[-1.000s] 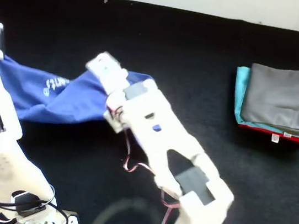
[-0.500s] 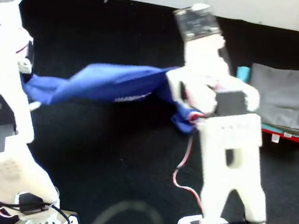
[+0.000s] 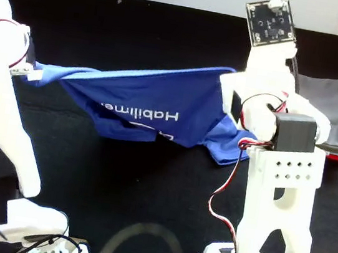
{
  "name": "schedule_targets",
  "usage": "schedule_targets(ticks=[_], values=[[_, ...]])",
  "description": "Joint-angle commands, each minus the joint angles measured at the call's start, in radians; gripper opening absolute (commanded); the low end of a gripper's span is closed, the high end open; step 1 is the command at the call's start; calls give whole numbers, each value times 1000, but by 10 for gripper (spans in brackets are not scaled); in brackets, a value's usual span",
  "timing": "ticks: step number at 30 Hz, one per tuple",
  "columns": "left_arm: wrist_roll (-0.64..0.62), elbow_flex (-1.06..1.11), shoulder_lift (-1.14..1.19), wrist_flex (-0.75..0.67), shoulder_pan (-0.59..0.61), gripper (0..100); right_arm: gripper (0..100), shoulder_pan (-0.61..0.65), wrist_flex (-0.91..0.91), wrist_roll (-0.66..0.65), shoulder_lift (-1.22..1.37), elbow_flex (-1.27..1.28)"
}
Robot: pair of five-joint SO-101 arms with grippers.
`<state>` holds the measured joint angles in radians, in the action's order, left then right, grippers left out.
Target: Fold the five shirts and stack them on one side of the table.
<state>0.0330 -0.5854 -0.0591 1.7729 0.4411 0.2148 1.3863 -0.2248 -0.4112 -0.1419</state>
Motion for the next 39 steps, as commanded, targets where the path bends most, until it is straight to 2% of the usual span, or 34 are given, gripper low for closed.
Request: schedule_targets(ticks=[1, 7, 10, 15, 18, 23, 28, 33, 39], values=[[-6, 10, 2, 3, -13, 8, 5, -4, 54, -9, -47, -56], [0, 236, 136, 2, -41, 8, 5, -4, 105, -9, -142, 44], [0, 306, 240, 2, -67, 8, 5, -4, 94, -11, -186, 216], [2, 334, 401, 2, -79, 15, 5, -4, -42, -12, -343, 545], [52, 332, 443, 5, -79, 75, 5, -10, -90, -86, -475, 700], [64, 312, 407, 8, -68, 218, 5, -125, -97, -203, -634, 846], [75, 251, 252, 6, -74, 220, 5, -252, -139, -284, -708, 938], [153, 282, 119, 5, -173, 220, 5, -325, -203, -284, -799, 946], [374, 519, 68, 3, -340, 220, 5, -414, -272, -288, -858, 954]])
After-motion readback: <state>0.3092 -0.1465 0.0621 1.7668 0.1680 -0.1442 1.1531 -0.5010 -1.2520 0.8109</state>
